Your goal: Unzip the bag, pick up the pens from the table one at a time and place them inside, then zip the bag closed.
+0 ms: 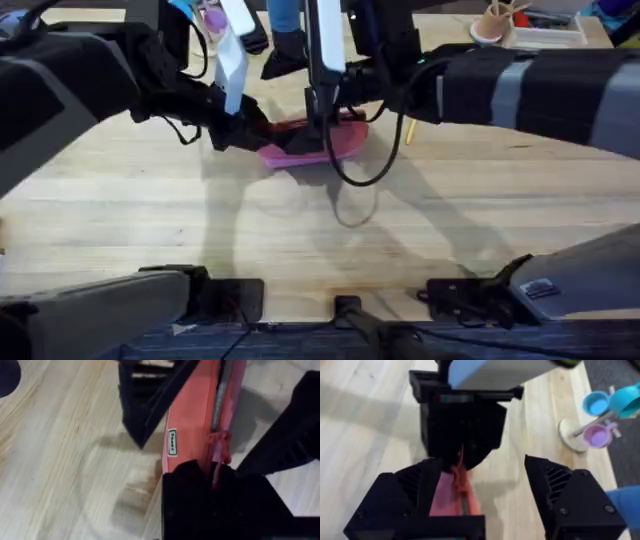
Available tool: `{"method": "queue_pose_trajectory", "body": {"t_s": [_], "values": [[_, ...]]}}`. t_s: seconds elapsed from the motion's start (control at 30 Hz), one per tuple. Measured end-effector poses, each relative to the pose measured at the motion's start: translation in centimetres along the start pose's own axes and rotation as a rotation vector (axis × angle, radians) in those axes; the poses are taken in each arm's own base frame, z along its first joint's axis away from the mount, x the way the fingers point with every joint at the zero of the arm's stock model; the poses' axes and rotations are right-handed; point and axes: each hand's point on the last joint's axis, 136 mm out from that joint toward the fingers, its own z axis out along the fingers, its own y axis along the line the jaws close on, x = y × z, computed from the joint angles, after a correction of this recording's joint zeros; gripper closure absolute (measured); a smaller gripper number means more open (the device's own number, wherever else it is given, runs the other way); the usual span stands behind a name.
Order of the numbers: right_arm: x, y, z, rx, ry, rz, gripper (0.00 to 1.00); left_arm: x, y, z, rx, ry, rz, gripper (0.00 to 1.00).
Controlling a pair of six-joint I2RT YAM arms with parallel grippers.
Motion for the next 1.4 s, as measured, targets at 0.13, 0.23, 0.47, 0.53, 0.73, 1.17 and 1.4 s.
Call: {"method": "queue_pose_trajectory", "body": {"t_s": [0.13,0.23,0.47,0.53,0.73,1.17,1.4], "values": [[0.4,0.4,-1.1,0.008,0.077,0.038,0.005,-0.1,0.3,0.0,-0.01,-0.005,0.003,0.959],[0.0,0.0,-2.2,0.051,0.125,0.032,0.005,-0.1,0.3,0.0,-0.01,-0.004,0.001,0.959],[0.0,-2.1,-5.8,0.212,0.276,0.009,0.005,-0.1,0.3,0.0,-0.011,-0.004,0.001,0.959],[0.5,-2.6,-6.5,0.252,0.327,0.01,0.005,-0.1,0.3,0.0,-0.011,-0.004,0.001,0.959],[2.1,-2.8,-7.4,0.285,0.421,0.026,0.005,-0.1,0.3,0.0,-0.011,-0.004,0.001,0.938],[2.9,-2.6,-7.7,0.288,0.461,0.036,0.005,-0.3,0.4,0.0,-0.014,-0.01,-0.002,0.01],[3.2,-2.2,-7.8,0.274,0.476,0.047,0.005,-0.3,0.4,0.0,-0.014,-0.01,-0.002,0.008]]}}
